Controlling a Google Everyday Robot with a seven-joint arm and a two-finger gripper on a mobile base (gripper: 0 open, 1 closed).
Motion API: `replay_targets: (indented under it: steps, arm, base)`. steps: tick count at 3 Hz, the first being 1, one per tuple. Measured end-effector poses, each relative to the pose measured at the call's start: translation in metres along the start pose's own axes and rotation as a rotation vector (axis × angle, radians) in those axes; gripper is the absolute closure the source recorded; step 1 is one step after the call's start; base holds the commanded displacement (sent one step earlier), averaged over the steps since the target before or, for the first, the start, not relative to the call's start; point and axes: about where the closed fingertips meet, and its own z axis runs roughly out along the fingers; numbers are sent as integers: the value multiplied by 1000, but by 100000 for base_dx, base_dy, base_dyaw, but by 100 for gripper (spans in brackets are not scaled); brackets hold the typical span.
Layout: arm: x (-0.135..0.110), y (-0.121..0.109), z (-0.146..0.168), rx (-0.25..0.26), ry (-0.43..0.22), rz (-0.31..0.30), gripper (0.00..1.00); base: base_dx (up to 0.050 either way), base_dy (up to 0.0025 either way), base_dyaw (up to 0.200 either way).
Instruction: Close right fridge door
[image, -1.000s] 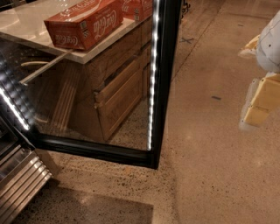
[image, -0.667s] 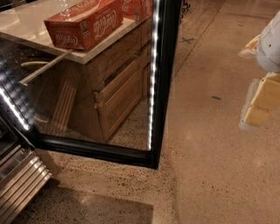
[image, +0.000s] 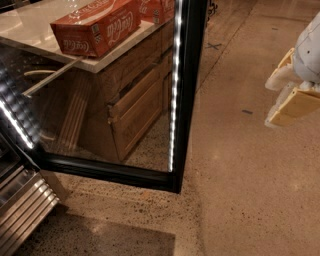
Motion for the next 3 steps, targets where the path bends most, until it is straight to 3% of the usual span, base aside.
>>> replay_targets:
  steps: [2,3]
  arm:
    - [0,0,0,0,0,0,89]
    - [0,0,0,3,-1,1,100]
  base:
    - [0,0,0]
    - [0,0,0]
